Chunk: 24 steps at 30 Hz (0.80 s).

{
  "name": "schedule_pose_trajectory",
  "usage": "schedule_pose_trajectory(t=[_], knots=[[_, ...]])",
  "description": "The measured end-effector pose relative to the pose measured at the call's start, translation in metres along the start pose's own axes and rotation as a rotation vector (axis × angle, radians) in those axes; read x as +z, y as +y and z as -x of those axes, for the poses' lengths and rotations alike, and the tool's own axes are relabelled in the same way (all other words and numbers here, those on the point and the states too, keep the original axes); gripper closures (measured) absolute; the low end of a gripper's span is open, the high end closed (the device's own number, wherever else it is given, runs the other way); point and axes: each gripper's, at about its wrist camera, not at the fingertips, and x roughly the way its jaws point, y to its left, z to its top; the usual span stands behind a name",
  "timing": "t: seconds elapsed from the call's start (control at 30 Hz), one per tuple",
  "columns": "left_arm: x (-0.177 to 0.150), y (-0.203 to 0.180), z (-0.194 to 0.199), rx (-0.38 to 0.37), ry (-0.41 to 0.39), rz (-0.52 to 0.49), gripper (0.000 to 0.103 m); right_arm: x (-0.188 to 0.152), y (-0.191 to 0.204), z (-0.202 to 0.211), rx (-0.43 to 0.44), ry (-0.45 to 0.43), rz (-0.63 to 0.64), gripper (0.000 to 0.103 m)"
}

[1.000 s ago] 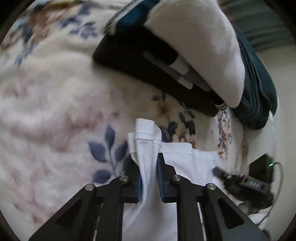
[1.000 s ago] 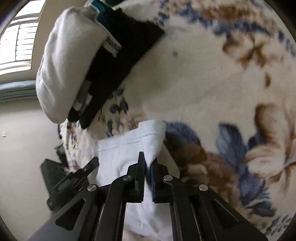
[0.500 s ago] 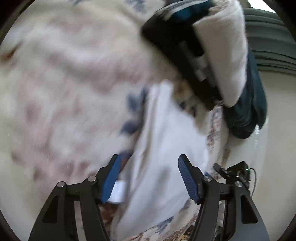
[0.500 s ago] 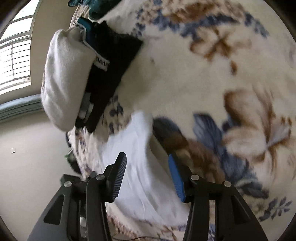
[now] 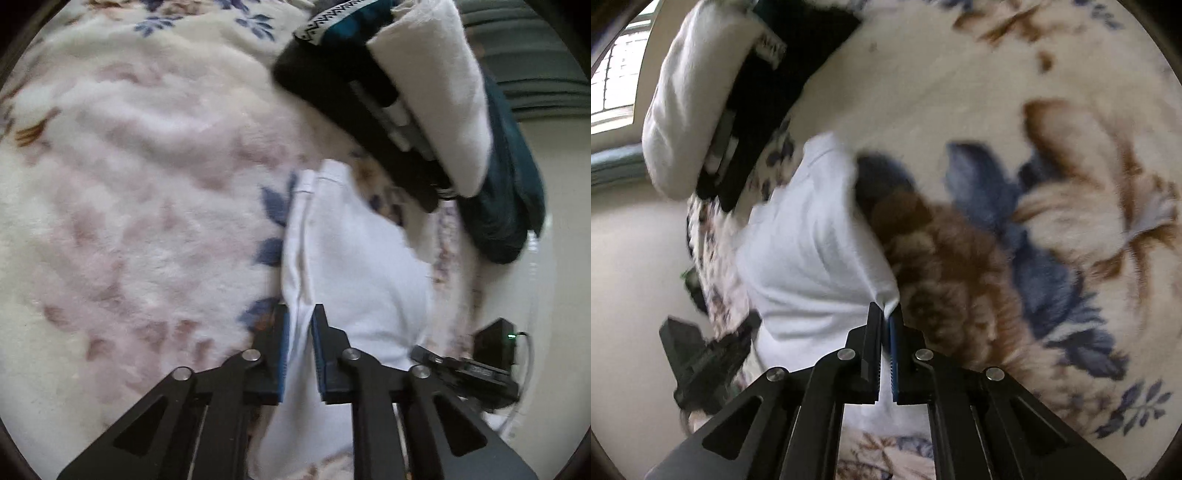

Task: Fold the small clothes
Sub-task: 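Grasp the folded white T-shirt with both grippers and lift it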

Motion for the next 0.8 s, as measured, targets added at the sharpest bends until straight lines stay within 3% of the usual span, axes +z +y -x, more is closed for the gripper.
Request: schedule_pose_trajectory(t=[0.03,0.07,0.1,0.17,0.2,0.3,0.37,0.43,0.47,0.5,0.53,0.57,0.8], knots=[[0.001,0.000,-0.001,-0.027,0.008,0.003,0.059,0.003,0.002,0.004,0.022,0.002,0.004,0.096],[-0.001,0.000,-0.003,-0.066,0.016,0.002,0.033,0.004,0.002,0.006,0.041,0.009,0.006,0.081],[-0.002,0.002,-0.007,-0.106,0.030,0.010,0.029,0.005,-0.001,0.009,0.050,0.009,0.007,0.052],[-0.003,0.000,-0.026,-0.172,0.077,0.041,0.029,0.006,-0.010,0.011,0.079,-0.001,0.009,0.024],[-0.005,0.003,-0.033,-0.174,0.091,0.054,0.029,0.008,-0.017,0.005,0.107,0.019,0.005,0.022],[-0.006,-0.003,-0.053,-0.183,0.097,0.059,0.029,0.008,-0.032,-0.024,0.141,0.126,-0.011,0.022],[-0.008,-0.006,-0.052,-0.183,0.074,0.047,0.031,0.008,-0.029,-0.035,0.187,0.133,0.022,0.021],[-0.012,-0.010,-0.047,-0.189,0.055,0.012,0.035,0.009,-0.024,-0.038,0.227,0.105,0.028,0.027],[-0.012,-0.016,-0.050,-0.192,0.050,0.002,0.054,0.009,-0.020,-0.040,0.254,0.097,0.032,0.056],[-0.013,-0.017,-0.050,-0.199,0.048,-0.006,0.066,0.009,-0.018,-0.042,0.264,0.098,0.026,0.078],[-0.015,-0.018,-0.048,-0.213,0.039,-0.009,0.074,0.010,-0.015,-0.044,0.256,0.085,0.017,0.079],[-0.015,-0.021,-0.046,-0.218,0.028,-0.012,0.076,0.008,-0.011,-0.041,0.252,0.063,0.023,0.083],[-0.007,-0.059,-0.014,-0.262,-0.005,-0.056,0.080,-0.006,0.020,-0.001,0.272,-0.027,0.054,0.087]])
